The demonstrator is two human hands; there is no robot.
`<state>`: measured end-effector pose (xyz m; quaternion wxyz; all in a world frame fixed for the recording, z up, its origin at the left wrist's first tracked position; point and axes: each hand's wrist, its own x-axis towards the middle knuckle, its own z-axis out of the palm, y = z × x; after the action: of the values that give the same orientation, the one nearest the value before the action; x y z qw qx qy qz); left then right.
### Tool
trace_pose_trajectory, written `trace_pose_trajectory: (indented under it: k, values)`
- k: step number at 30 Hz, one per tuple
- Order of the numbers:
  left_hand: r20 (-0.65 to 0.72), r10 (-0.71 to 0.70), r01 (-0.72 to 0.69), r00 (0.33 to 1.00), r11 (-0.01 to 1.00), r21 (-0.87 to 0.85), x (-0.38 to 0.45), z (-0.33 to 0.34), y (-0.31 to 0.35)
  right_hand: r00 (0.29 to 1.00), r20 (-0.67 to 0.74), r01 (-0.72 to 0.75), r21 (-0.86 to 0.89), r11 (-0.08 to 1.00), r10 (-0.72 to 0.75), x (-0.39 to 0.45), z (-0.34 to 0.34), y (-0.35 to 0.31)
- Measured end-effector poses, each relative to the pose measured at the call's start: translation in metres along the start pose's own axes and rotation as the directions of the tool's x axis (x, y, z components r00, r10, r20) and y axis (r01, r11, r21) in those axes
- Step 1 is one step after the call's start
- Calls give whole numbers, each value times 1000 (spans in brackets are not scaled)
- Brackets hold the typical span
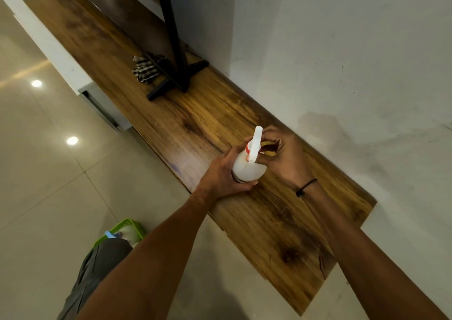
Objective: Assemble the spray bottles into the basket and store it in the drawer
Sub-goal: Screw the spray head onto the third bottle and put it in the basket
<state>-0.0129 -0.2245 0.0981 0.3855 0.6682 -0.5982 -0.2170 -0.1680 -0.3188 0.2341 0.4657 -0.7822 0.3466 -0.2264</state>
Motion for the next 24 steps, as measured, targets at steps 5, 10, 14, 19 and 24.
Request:
trace_pose_trajectory:
  k: [5,10,14,19,24]
  values:
    - [-25,-12,11,1000,1000,-27,-3,0,1,999,-36,-19,38,999,20,-3,2,1]
    - [-24,-31,30,999,999,-25,-5,0,3,996,-72,-42,44,998,45,-5,7,4]
    - [-76,-24,27,997,998,48,-6,2,4,981,-180,-71,32,997,76,-10,16,5]
    - [-59,-15,20,998,997,79,-2,1,7,938,-321,-114,71,991,131,-15,34,5]
    - [-72,26,-18,997,994,111,-3,-1,9,889,-432,-129,87,988,154,-19,50,3]
